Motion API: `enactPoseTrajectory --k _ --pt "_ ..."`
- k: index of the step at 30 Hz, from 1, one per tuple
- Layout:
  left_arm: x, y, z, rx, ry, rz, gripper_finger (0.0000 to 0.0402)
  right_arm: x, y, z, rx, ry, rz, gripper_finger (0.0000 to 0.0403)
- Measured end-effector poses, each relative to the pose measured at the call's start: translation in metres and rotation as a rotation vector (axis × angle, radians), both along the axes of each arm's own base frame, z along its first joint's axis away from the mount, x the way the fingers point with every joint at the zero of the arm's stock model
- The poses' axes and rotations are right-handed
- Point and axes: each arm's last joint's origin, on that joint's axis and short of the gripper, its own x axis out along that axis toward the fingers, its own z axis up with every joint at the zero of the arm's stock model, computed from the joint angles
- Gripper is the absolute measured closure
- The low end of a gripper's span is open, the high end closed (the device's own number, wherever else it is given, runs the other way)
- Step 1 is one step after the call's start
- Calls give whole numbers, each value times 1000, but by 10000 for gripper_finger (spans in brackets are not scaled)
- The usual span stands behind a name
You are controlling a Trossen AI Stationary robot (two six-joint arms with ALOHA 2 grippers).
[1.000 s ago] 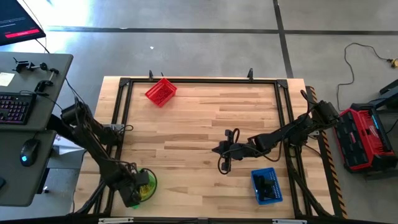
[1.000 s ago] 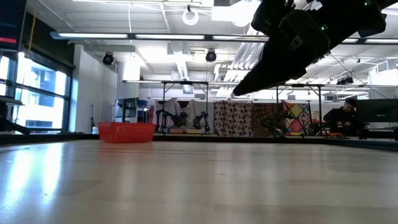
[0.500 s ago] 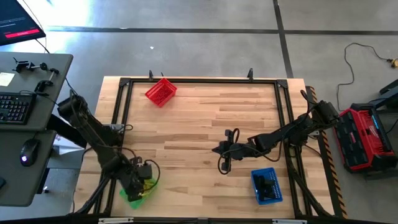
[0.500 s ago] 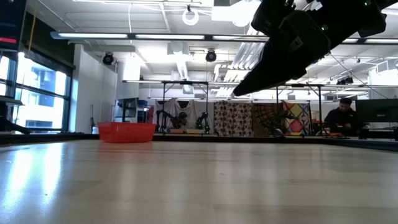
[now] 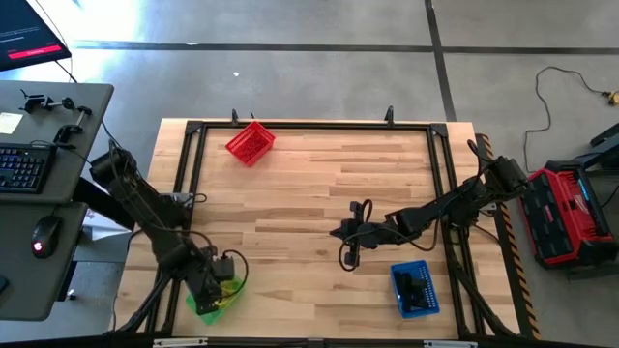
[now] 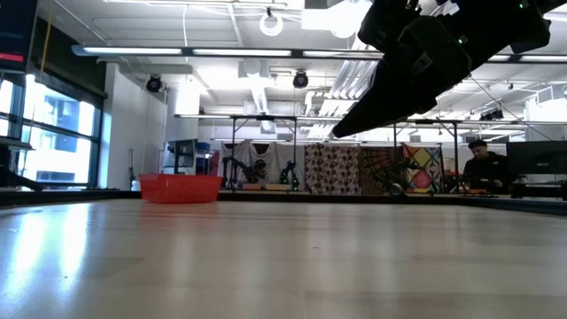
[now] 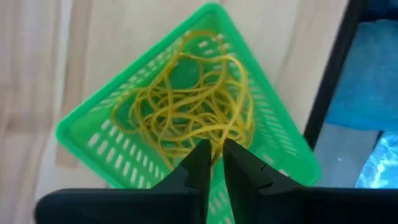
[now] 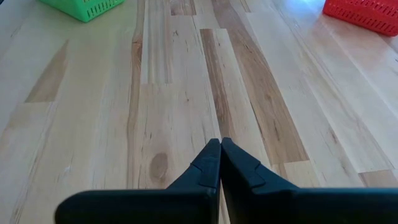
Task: Sort rubber bands into baskets
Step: Put the yellow rubber band into the green basket, then return to Home Position
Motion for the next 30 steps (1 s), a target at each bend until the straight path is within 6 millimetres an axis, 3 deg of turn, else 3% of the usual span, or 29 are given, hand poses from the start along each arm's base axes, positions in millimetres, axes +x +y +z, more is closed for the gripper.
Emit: enactPoseTrajectory --k 8,14,17,24,30 --pt "-6 8 -3 89 65 66 300 0 0 0 0 1 0 403" --pt "-3 6 -2 100 -2 12 273 0 0 0 0 0 0 403" --pt "2 4 -1 114 -104 -38 288 0 0 0 -20 3 13 403" --pt "17 5 3 119 -226 -142 392 2 -2 2 -84 -11 59 403" --pt "44 18 8 82 -339 -213 400 7 -7 5 -88 -39 109 403"
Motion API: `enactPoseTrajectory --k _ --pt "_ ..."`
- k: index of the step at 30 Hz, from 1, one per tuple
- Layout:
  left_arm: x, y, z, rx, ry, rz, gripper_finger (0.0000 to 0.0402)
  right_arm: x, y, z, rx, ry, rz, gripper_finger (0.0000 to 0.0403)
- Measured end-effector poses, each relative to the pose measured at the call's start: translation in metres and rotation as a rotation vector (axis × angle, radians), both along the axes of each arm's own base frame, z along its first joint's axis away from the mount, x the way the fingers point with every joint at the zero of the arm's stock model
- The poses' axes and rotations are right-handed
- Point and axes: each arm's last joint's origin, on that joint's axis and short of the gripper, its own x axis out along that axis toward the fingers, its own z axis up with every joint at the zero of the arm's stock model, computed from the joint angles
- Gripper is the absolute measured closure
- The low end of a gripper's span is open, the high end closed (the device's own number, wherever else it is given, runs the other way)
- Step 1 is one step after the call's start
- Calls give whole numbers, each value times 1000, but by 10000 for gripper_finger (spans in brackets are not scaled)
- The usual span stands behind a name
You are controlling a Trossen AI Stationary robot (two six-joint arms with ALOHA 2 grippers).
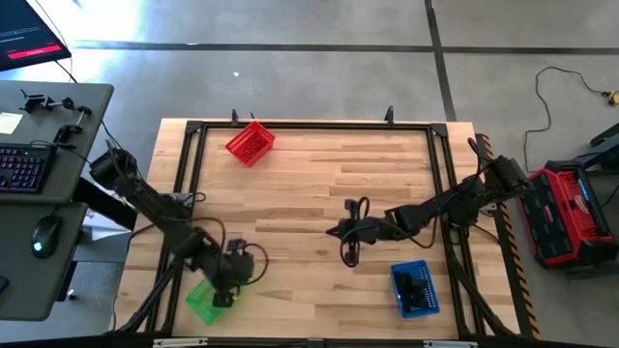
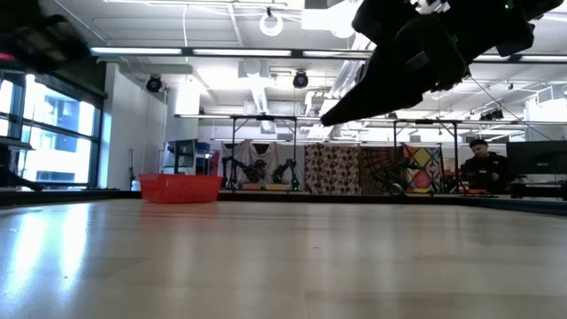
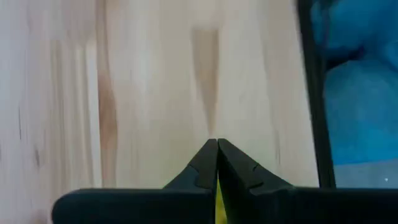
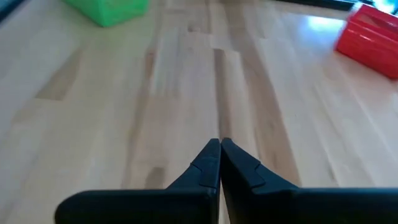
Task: Sort rubber bands into baskets
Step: Return to Home Position
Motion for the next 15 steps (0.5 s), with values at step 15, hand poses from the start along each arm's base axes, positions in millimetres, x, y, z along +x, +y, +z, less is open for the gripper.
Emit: enactPoseTrajectory --k 15 --pt "70 73 19 -80 -329 -196 401 -1 -28 -9 75 -120 181 403"
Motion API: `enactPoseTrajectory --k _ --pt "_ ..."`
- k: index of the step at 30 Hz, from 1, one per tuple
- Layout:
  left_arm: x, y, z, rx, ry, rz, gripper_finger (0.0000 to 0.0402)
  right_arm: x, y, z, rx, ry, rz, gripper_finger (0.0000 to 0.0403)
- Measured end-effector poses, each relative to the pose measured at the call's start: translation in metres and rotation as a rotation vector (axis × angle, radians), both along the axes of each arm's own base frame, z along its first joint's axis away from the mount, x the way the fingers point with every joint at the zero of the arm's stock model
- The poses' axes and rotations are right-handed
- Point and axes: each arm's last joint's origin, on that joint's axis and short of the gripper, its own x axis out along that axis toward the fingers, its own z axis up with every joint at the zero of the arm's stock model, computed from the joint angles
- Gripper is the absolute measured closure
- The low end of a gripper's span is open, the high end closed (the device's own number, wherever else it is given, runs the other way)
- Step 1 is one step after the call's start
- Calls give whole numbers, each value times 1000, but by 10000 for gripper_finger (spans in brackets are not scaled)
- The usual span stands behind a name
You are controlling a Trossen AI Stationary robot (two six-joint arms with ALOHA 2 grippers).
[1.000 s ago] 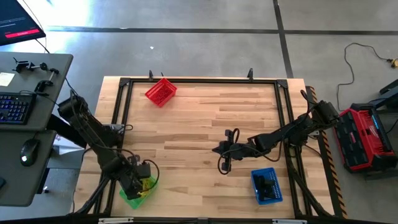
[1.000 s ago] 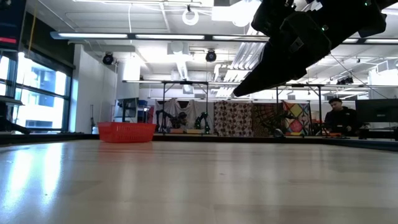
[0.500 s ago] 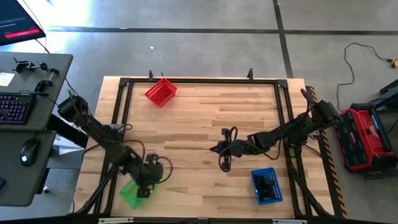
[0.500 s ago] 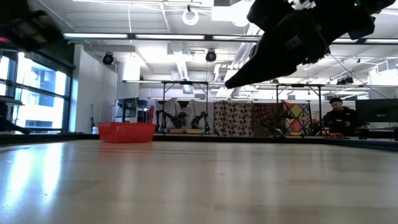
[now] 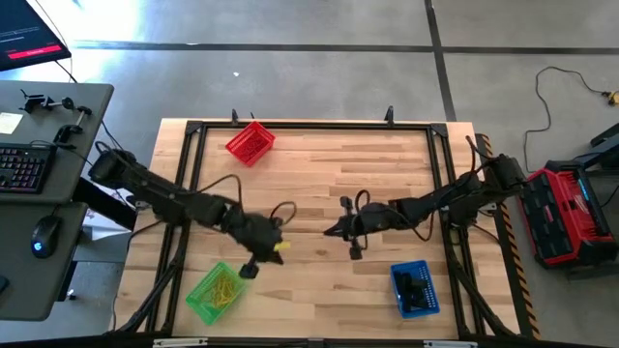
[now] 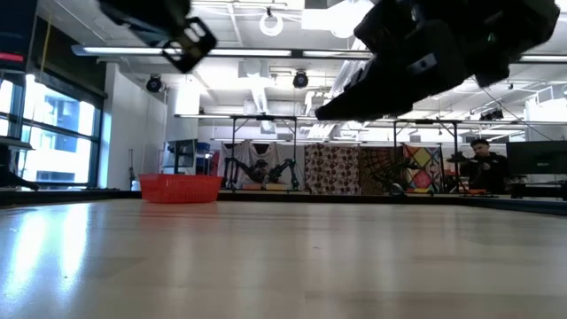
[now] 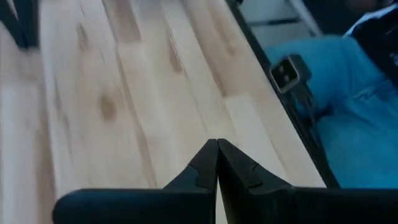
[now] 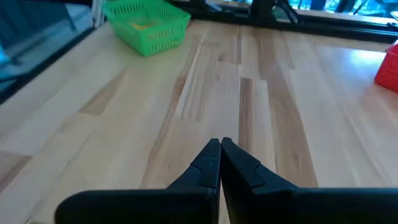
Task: Sort rubber bands into baskets
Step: Return to Home Position
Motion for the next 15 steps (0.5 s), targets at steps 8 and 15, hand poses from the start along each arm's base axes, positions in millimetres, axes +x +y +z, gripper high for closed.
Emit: enactPoseTrajectory --k 8,15 --pt "14 55 -16 -156 -254 -19 401 -17 -38 -1 121 -43 43 403" --pt "11 90 -28 -92 -319 31 401 -43 -61 20 107 -99 5 403"
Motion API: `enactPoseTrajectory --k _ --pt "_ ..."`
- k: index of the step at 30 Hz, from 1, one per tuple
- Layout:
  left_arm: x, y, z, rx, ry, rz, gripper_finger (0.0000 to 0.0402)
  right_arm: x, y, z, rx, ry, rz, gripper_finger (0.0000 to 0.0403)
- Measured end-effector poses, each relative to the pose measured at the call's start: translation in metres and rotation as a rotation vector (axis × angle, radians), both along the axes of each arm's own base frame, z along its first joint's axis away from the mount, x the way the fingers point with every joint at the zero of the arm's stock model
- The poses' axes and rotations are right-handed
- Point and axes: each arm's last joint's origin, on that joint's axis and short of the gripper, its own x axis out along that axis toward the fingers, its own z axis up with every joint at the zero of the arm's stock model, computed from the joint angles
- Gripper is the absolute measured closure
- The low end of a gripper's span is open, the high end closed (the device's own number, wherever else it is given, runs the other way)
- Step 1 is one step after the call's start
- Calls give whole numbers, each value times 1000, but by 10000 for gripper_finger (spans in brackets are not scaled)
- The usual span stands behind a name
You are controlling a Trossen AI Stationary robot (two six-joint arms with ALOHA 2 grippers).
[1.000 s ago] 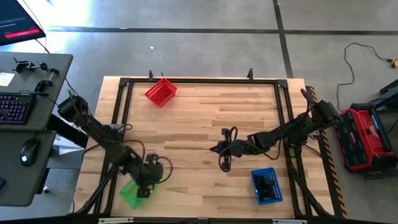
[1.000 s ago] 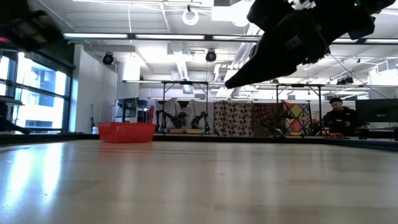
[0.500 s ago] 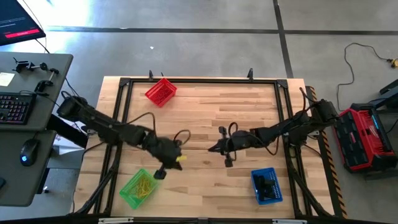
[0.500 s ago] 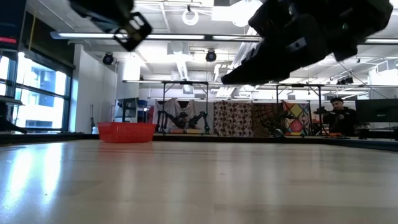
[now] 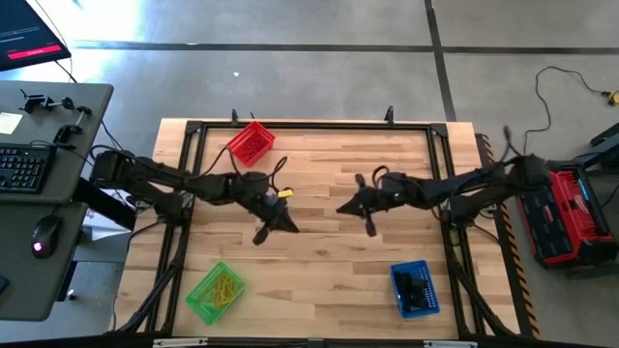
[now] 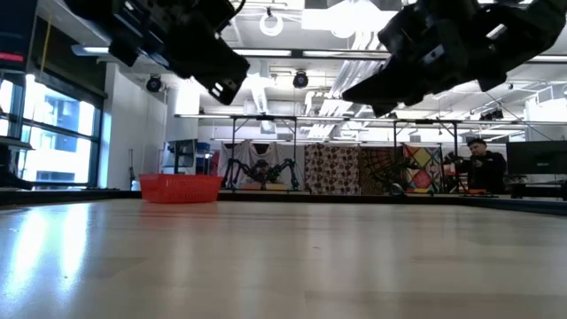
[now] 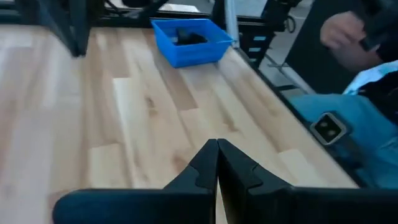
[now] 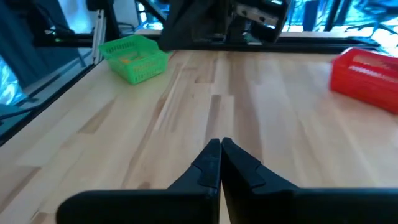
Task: Sort rubber bands into baskets
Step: Return to Home Position
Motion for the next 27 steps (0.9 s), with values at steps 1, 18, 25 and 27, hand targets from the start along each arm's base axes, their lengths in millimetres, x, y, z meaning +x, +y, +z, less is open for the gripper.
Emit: enactPoseTrajectory --k 1,18,25,27 --pt "0 4 0 13 -6 7 401 -4 -2 2 -1 -7 -8 403" --pt "-4 64 13 120 -186 81 401 -54 -25 12 8 -66 -137 403" --pt "-17 82 14 146 -301 161 401 -72 -29 1 -14 -115 -202 403" --pt "-24 86 11 132 -324 191 401 -78 -29 -3 -16 -169 -205 403"
